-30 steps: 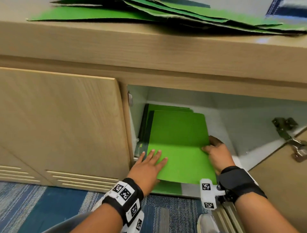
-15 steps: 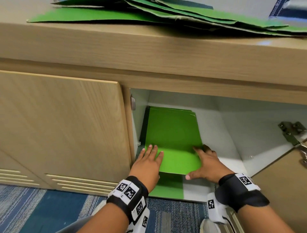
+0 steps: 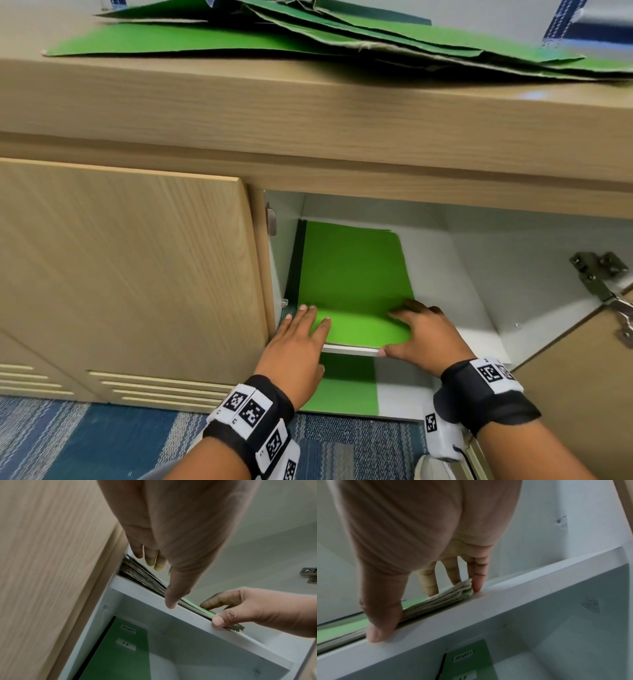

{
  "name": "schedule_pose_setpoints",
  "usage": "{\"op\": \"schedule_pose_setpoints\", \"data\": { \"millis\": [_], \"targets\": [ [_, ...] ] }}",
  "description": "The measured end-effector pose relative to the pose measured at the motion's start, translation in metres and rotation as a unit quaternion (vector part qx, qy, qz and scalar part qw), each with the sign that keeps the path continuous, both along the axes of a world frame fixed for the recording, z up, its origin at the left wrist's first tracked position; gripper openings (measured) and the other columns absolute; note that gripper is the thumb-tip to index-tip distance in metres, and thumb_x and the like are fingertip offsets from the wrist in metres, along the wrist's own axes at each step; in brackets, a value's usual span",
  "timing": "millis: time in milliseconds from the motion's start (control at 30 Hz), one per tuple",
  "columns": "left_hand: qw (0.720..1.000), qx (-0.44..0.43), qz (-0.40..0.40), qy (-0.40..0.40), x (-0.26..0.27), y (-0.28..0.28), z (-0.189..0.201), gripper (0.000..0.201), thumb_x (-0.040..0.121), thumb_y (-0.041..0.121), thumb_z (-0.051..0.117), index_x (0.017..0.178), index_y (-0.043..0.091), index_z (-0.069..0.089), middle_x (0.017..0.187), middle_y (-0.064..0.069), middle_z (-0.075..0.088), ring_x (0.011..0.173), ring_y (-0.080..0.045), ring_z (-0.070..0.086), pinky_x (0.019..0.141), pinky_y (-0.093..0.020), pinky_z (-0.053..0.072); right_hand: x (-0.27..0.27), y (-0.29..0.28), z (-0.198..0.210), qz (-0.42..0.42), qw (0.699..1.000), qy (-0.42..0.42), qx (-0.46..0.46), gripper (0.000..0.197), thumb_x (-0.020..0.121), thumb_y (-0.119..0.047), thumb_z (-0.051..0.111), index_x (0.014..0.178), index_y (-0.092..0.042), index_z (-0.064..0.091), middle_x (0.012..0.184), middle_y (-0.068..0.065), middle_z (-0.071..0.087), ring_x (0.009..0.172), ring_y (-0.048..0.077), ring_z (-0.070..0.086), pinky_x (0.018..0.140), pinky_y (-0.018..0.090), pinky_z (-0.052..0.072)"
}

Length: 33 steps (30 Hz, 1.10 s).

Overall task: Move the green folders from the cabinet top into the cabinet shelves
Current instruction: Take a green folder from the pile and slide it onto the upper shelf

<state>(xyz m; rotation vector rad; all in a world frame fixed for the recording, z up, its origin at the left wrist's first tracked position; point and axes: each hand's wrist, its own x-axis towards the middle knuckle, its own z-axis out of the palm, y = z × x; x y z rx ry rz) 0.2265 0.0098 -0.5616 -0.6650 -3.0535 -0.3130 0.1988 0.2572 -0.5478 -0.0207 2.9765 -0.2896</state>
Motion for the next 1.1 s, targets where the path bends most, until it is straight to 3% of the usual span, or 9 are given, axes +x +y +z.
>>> {"op": "schedule_pose_setpoints", "data": {
  "millis": [167,300,467,633,733,800,900,1000,1100],
  "targets": [
    [1.0,0.009,-0.002,-0.001,0.001,-0.001,0.0,0.074,0.093,0.029,0.054,0.153,0.02,0.011,0.161,-0.009,-0.001,0.149,-0.022,-0.002,0.118,-0.032,-0.005,0.003,-0.003,0.002,0.012,1.0,-0.006,0.026,0.086,0.063,-0.074,0.066,0.139,-0.038,0.045,0.152,-0.002,0.036,0.128,0.027,0.043,0.108,0.032,0.036],
    [1.0,0.022,-0.015,-0.002,0.002,0.0,0.002,0.074,0.093,0.033,0.054,0.152,0.022,0.012,0.161,-0.007,0.002,0.149,-0.021,-0.001,0.119,-0.031,-0.003,0.007,-0.011,0.013,-0.003,1.0,-0.002,0.012,0.094,0.063,-0.077,0.062,0.143,-0.034,0.038,0.158,0.004,0.02,0.138,0.029,0.035,0.111,0.042,0.031],
    [0.995,0.09,-0.036,0.018,0.004,-0.006,0.031,0.068,0.093,0.038,0.054,0.151,0.026,0.02,0.16,0.001,0.014,0.148,-0.015,0.008,0.115,-0.022,-0.002,0.016,-0.024,0.052,-0.001,0.984,0.13,-0.12,0.058,0.083,-0.052,0.063,0.131,-0.022,0.054,0.135,0.001,0.052,0.122,0.021,0.051,0.101,0.036,0.044],
    [0.985,0.161,-0.04,0.046,0.011,-0.014,0.092,0.061,0.093,0.036,0.054,0.148,0.029,0.028,0.154,0.009,0.029,0.142,-0.009,0.026,0.115,-0.024,0.023,0.035,-0.033,0.11,0.001,0.96,0.191,-0.205,0.036,0.087,-0.037,0.066,0.117,-0.018,0.064,0.111,0.0,0.067,0.093,0.013,0.065,0.085,0.033,0.052],
    [0.982,0.17,-0.052,0.066,0.018,-0.019,0.131,0.058,0.094,0.036,0.054,0.147,0.029,0.03,0.149,0.01,0.035,0.136,-0.008,0.035,0.113,-0.025,0.03,0.049,-0.037,0.152,0.026,0.954,0.218,-0.204,0.027,0.087,-0.035,0.066,0.11,-0.02,0.065,0.106,-0.003,0.068,0.089,0.012,0.065,0.083,0.034,0.053],
    [0.979,0.173,-0.059,0.095,0.027,-0.023,0.16,0.055,0.094,0.037,0.052,0.145,0.029,0.033,0.145,0.011,0.041,0.131,-0.007,0.04,0.109,-0.022,0.033,0.062,-0.038,0.181,0.049,0.947,0.239,-0.211,0.021,0.087,-0.032,0.065,0.106,-0.023,0.065,0.1,-0.008,0.068,0.087,0.006,0.063,0.08,0.026,0.051],
    [0.972,0.175,-0.072,0.141,0.042,-0.029,0.209,0.044,0.095,0.039,0.049,0.138,0.033,0.043,0.129,0.013,0.055,0.117,-0.007,0.053,0.099,-0.028,0.045,0.084,-0.04,0.226,0.079,0.936,0.273,-0.21,0.012,0.088,-0.031,0.065,0.099,-0.027,0.067,0.091,-0.014,0.068,0.082,-0.002,0.061,0.07,0.007,0.043],
    [0.959,0.171,-0.065,0.215,0.058,-0.028,0.266,0.029,0.094,0.043,0.046,0.12,0.037,0.057,0.105,0.016,0.067,0.095,-0.007,0.063,0.081,-0.032,0.052,0.102,-0.043,0.268,0.09,0.924,0.295,-0.225,0.006,0.089,-0.032,0.064,0.093,-0.029,0.067,0.083,-0.017,0.066,0.082,-0.004,0.059,0.067,0.006,0.041],
    [0.951,0.148,-0.053,0.266,0.07,-0.018,0.326,0.025,0.092,0.046,0.042,0.105,0.034,0.06,0.081,0.013,0.065,0.076,-0.01,0.062,0.067,-0.031,0.051,0.108,-0.044,0.301,0.094,0.909,0.307,-0.266,0.003,0.089,-0.03,0.065,0.088,-0.027,0.066,0.078,-0.013,0.066,0.077,-0.002,0.058,0.065,0.009,0.042]
  ]
}}
